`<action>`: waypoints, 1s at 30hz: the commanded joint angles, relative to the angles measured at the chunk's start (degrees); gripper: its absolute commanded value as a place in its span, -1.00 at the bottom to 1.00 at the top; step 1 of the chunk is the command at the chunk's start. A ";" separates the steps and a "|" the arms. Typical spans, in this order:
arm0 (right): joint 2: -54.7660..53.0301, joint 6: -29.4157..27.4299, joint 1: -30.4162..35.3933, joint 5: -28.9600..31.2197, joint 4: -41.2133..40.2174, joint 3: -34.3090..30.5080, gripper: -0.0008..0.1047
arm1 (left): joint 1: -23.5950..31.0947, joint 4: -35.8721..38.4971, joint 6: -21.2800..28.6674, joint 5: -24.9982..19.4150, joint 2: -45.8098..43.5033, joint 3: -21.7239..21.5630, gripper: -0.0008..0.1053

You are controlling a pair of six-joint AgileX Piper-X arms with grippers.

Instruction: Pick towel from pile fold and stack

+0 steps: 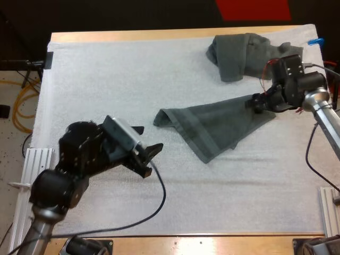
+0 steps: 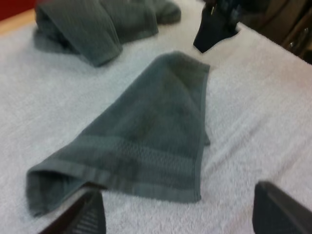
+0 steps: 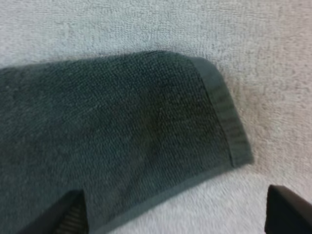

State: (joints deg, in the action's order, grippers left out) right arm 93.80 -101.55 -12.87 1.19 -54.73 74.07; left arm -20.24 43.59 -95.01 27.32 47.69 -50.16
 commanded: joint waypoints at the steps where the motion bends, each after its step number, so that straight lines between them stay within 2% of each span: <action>1: -2.11 -0.49 0.06 0.29 -0.96 0.55 0.31 | -0.50 -0.23 0.62 0.48 0.72 -0.04 0.18; 4: -4.54 -0.49 0.46 1.23 -1.26 0.38 0.31 | -3.59 -0.34 2.17 -1.20 3.66 -0.04 0.18; 7: -5.80 -0.28 2.30 1.56 -1.07 0.38 0.31 | -10.04 -1.87 3.98 -8.08 7.46 -0.04 0.18; 9: -6.22 -0.11 5.20 1.56 -1.23 0.38 0.31 | -14.96 -3.98 3.99 -14.81 10.99 -0.17 0.18; 13: -6.41 1.26 10.39 0.60 -2.73 0.38 0.31 | -20.83 -4.60 3.99 -22.20 17.67 -2.10 0.18; 15: -6.41 2.42 14.00 -2.68 -3.48 0.38 0.31 | -23.29 -3.59 3.99 -24.94 23.43 -5.09 0.18; 24: -6.75 4.45 23.62 -14.95 -3.52 0.38 0.31 | -24.70 3.27 3.99 -25.48 43.80 -19.13 0.17; 30: -6.75 3.58 23.64 -17.09 -3.52 0.38 0.31 | -24.70 7.24 3.99 -25.05 53.95 -24.10 0.17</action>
State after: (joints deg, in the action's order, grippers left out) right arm 88.09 -97.21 10.85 -14.89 -58.01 74.07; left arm -44.75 49.70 -91.29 2.52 101.29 -73.71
